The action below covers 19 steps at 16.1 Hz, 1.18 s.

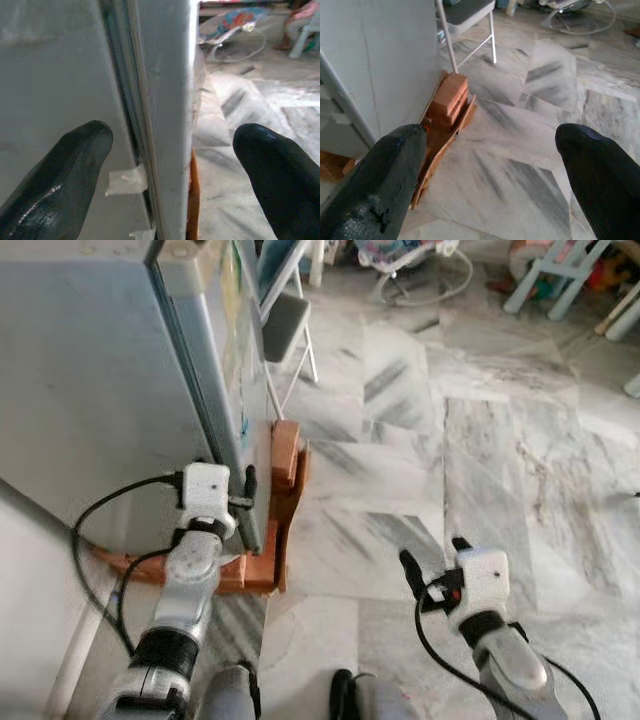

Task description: Restocking fridge

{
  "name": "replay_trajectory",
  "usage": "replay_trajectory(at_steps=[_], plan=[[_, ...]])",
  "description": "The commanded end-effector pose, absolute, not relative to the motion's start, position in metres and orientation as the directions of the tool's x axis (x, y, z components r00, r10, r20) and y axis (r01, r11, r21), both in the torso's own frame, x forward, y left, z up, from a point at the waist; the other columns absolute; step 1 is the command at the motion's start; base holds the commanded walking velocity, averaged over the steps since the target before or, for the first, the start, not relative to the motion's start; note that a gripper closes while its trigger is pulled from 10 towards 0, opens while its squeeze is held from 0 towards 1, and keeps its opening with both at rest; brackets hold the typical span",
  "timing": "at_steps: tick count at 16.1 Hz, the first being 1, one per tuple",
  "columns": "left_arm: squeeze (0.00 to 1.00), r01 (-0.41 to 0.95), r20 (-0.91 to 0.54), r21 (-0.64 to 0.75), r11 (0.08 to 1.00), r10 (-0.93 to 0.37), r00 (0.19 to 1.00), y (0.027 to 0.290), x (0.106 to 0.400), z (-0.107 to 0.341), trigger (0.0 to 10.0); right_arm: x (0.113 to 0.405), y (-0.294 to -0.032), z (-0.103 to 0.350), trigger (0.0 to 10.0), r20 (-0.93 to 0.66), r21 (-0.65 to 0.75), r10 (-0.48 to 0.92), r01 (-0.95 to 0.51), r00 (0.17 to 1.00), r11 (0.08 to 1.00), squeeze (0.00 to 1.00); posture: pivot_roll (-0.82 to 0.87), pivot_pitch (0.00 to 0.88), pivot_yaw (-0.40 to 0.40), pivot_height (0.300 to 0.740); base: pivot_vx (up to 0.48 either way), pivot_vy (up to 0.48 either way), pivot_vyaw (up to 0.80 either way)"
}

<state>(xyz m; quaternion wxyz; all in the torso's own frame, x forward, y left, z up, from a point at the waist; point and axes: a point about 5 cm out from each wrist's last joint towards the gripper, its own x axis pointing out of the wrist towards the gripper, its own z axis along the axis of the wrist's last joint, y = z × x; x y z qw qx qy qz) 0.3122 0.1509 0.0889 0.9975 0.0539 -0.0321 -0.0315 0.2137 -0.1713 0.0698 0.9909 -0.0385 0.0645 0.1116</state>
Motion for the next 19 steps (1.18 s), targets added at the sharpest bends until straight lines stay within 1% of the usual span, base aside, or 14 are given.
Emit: replay_trajectory(at_steps=[1, 3, 6, 13, 16, 17, 19], plan=[[0.00, 0.103, 0.074, 0.107, 0.989, -0.111, 0.991, 0.144, 0.307, 0.093, 10.0, 0.208, -0.175, 0.065, 10.0, -0.161, -0.061, 0.199, -0.211, 0.967, 0.976, 0.00, 0.05, 0.156, -0.060, 0.740, 0.000, 0.000, -0.80], [0.00, 0.125, 0.084, 0.097, 0.987, -0.133, 0.988, 0.142, 0.292, 0.093, 10.0, 0.207, -0.178, 0.065, 10.0, -0.161, -0.065, 0.191, -0.204, 0.968, 0.977, 0.00, 0.05, 0.155, -0.058, 0.740, 0.133, 0.000, -0.72], [0.00, 0.142, 0.042, 0.075, 0.987, -0.146, 0.988, 0.137, 0.268, 0.085, 10.0, 0.206, -0.177, 0.064, 10.0, -0.164, -0.070, 0.193, -0.207, 0.967, 0.976, 0.00, 0.06, 0.155, -0.062, 0.740, 0.346, 0.000, 0.00], [0.00, 0.168, 0.006, 0.058, 0.984, -0.168, 0.986, 0.131, 0.258, 0.085, 10.0, 0.212, -0.173, 0.065, 10.0, -0.150, -0.073, 0.212, -0.225, 0.966, 0.972, 0.00, 0.07, 0.149, -0.064, 0.740, 0.423, 0.000, 0.00], [0.00, 0.081, -0.006, 0.088, 0.993, -0.081, 0.997, 0.141, 0.254, 0.084, 10.0, 0.211, -0.172, 0.064, 10.0, -0.153, -0.073, 0.212, -0.225, 0.965, 0.972, 0.00, 0.07, 0.153, -0.062, 0.740, 0.000, 0.000, 0.00], [0.00, 0.025, -0.003, 0.078, 0.997, -0.025, 1.000, 0.151, 0.252, 0.085, 10.0, 0.211, -0.172, 0.063, 10.0, -0.158, -0.072, 0.215, -0.228, 0.964, 0.971, 0.00, 0.07, 0.155, -0.064, 0.740, 0.000, 0.000, 0.00], [0.00, 0.051, -0.032, 0.080, 0.995, -0.048, 0.998, 0.150, 0.248, 0.081, 10.0, 0.212, -0.171, 0.062, 10.0, -0.163, -0.071, 0.221, -0.235, 0.962, 0.970, 0.00, 0.07, 0.158, -0.068, 0.740, 0.000, 0.000, 0.00]])
